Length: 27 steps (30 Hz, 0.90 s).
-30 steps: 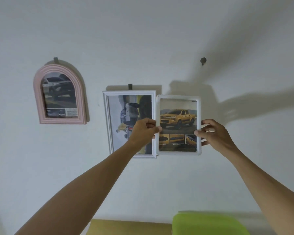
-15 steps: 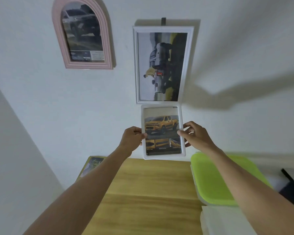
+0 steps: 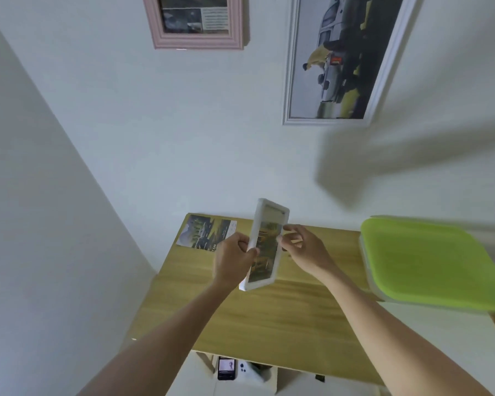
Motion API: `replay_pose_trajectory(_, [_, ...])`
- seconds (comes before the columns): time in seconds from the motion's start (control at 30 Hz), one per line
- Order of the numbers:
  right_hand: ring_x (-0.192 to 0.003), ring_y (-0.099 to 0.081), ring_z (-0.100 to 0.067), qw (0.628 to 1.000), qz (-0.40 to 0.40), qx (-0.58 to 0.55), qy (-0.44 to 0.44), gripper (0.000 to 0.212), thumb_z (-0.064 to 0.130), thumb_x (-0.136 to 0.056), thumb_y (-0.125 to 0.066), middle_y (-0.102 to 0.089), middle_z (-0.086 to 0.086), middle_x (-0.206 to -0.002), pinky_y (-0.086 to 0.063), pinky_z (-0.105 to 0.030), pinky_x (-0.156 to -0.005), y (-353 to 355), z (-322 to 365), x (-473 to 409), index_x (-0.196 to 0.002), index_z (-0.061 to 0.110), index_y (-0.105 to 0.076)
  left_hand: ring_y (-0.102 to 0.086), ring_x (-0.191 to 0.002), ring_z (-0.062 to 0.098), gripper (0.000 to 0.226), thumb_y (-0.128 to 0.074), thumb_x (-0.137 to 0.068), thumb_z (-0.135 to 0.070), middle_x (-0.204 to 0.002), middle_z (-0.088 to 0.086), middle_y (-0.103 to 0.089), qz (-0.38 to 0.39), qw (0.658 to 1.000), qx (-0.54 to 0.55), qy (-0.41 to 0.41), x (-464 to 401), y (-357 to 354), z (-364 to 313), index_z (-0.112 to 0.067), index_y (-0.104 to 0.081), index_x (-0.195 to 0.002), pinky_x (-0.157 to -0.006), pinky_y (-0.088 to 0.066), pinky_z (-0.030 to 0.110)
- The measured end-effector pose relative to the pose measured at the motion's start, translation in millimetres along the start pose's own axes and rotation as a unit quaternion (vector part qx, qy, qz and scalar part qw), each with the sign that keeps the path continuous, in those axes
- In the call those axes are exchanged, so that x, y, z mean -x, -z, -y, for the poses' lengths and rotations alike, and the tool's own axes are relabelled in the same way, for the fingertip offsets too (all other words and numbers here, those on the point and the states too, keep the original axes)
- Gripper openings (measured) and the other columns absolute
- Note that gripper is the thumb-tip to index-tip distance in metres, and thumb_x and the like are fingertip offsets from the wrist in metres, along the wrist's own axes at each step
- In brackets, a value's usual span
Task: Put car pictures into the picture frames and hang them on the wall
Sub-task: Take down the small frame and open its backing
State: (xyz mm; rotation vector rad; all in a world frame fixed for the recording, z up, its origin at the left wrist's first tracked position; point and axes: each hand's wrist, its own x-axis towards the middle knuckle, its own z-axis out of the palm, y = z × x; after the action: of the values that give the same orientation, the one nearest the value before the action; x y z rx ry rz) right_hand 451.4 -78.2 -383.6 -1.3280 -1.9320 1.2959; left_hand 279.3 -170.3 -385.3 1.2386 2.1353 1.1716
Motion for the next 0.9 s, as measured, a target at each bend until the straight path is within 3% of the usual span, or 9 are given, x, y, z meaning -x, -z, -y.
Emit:
replay_pose_trajectory(0.07, [-0.093, -0.07, -0.005, 0.999, 0.006, -0.035, 0.007, 0.041, 0.059, -0.085, -0.063, -0.068, 0.017, -0.109, -0.06, -0.038, -0.082, -16, 16, -2, -0.12, 0.038, -0.058, -0.062, -0.066, 0.016, 0.01, -0.073, -0.077, -0.024, -0.071, -0.005, -0.066, -0.023, 0.998, -0.041, -0.042, 6, -7, 4, -0.019, -0.065, -0.08, -0.062, -0.054, 0.039])
replay_pose_trajectory(0.13, [-0.092, -0.07, -0.008, 0.997, -0.021, -0.077, 0.002, 0.04, 0.057, -0.082, -0.067, -0.069, 0.016, -0.106, -0.06, -0.038, -0.082, -28, 31, -2, -0.116, 0.037, -0.058, -0.063, -0.069, 0.014, 0.011, -0.071, -0.083, -0.028, -0.083, -0.009, -0.068, -0.033, 0.993, -0.078, -0.087, 12, -14, 6, -0.019, -0.067, -0.089, -0.061, -0.053, 0.037])
replay_pose_trajectory(0.3, [-0.086, -0.071, -0.017, 0.986, -0.106, -0.119, -0.038, 0.029, 0.025, -0.089, -0.068, -0.068, 0.006, -0.099, -0.062, -0.041, -0.076, -35, 34, -2, -0.116, 0.019, -0.058, -0.066, -0.07, 0.02, 0.026, -0.075, -0.081, -0.031, -0.091, -0.004, -0.065, -0.034, 0.97, -0.125, -0.206, 18, -35, 18, -0.016, -0.067, -0.101, -0.049, -0.053, 0.037])
replay_pose_trajectory(0.43, [-0.086, -0.072, -0.024, 0.98, -0.084, -0.156, -0.087, 0.019, 0.014, -0.091, -0.063, -0.073, -0.004, -0.1, -0.062, -0.047, -0.075, -16, 11, -8, -0.106, 0.026, -0.062, -0.065, -0.092, 0.02, 0.046, -0.058, -0.089, -0.053, -0.109, -0.001, -0.063, 0.003, 0.96, -0.118, -0.253, 13, -43, 32, -0.015, -0.067, -0.114, -0.073, -0.056, 0.034])
replay_pose_trajectory(0.57, [-0.09, -0.072, -0.027, 0.979, -0.016, -0.171, -0.106, 0.022, 0.007, -0.095, -0.061, -0.073, -0.008, -0.102, -0.061, -0.046, -0.078, 8, -16, -16, -0.111, 0.021, -0.063, -0.057, -0.111, 0.024, 0.056, -0.051, -0.095, -0.049, -0.128, 0.007, -0.051, 0.025, 0.977, -0.129, -0.165, -14, -44, 49, -0.015, -0.045, -0.139, -0.09, -0.053, 0.042])
replay_pose_trajectory(0.7, [-0.096, -0.069, -0.03, 0.982, 0.036, -0.144, -0.113, 0.022, 0.005, -0.096, -0.059, -0.072, -0.012, -0.101, -0.059, -0.043, -0.081, 12, -48, -31, -0.108, 0.021, -0.067, -0.05, -0.12, 0.025, 0.067, -0.055, -0.097, -0.038, -0.134, 0.008, -0.044, 0.083, 0.991, -0.099, -0.017, -37, -42, 59, -0.027, -0.02, -0.153, -0.094, -0.042, 0.034])
replay_pose_trajectory(0.77, [-0.089, -0.066, -0.028, 0.981, 0.056, -0.137, -0.121, 0.023, 0.005, -0.096, -0.057, -0.071, -0.012, -0.096, -0.056, -0.043, -0.082, 7, -63, -42, -0.105, 0.023, -0.068, -0.052, -0.116, 0.025, 0.07, -0.055, -0.097, -0.037, -0.128, 0.006, -0.051, 0.098, 0.991, -0.09, 0.007, -43, -47, 70, -0.033, -0.014, -0.154, -0.092, -0.044, 0.034])
replay_pose_trajectory(0.9, [-0.082, -0.059, -0.022, 0.98, 0.077, -0.124, -0.134, 0.026, 0.006, -0.096, -0.055, -0.065, -0.001, -0.083, -0.052, -0.038, -0.08, -4, -87, -58, -0.099, 0.028, -0.069, -0.055, -0.088, 0.022, 0.07, -0.057, -0.095, -0.034, -0.099, 0.003, -0.055, 0.082, 0.991, -0.099, 0.045, -50, -62, 87, -0.033, -0.018, -0.153, -0.073, -0.039, 0.027])
